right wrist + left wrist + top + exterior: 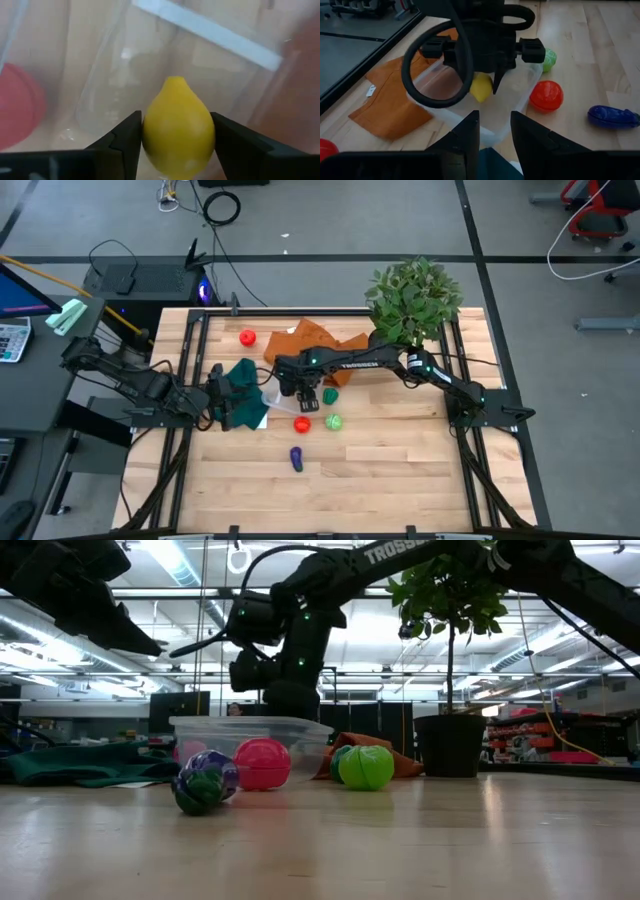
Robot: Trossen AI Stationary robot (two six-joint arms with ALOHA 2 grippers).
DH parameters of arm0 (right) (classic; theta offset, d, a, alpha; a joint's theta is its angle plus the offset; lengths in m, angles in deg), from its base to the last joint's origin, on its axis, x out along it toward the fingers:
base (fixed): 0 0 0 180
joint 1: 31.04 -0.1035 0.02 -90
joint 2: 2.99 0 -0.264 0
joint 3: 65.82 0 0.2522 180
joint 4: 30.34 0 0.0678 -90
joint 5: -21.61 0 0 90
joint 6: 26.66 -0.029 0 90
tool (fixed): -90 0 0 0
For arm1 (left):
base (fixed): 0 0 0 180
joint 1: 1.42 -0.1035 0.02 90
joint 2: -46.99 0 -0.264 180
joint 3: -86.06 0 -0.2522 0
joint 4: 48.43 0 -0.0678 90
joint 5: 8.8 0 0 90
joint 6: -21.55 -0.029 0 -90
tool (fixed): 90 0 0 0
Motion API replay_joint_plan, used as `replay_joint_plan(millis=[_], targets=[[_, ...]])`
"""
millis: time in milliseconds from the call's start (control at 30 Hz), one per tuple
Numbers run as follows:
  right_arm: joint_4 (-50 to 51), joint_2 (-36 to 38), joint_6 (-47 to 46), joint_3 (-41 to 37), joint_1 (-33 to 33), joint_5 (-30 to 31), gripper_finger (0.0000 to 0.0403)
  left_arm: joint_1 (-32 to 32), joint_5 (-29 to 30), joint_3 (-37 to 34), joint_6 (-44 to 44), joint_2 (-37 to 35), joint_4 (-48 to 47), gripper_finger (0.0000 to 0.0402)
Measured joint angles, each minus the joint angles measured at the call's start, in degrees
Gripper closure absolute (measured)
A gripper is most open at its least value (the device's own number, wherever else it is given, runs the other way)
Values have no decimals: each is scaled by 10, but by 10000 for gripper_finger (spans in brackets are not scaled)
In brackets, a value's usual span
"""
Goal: Pick and placing Produce into tupperware
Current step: Put the yellow lemon into the transparent bin, then put the green cabbage into the transparent bin
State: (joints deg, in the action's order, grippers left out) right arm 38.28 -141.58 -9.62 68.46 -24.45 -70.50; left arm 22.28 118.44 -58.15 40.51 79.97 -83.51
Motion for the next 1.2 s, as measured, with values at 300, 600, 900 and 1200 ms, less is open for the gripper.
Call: replay_joint_plan(millis=[300, 600, 900, 1200], targets=[[-8, -4, 18, 16, 0, 4, 187, 0, 0, 0, 0, 0, 0, 285], [-2, 20, 29, 19, 0, 28, 167, 0, 0, 0, 0, 0, -3, 280], [24, 64, 27, 23, -4, 32, 170, 0, 0, 0, 4, 0, -4, 281], [90, 141, 20, 23, -33, 35, 170, 25, 0, 0, -1, 0, 22, 292]])
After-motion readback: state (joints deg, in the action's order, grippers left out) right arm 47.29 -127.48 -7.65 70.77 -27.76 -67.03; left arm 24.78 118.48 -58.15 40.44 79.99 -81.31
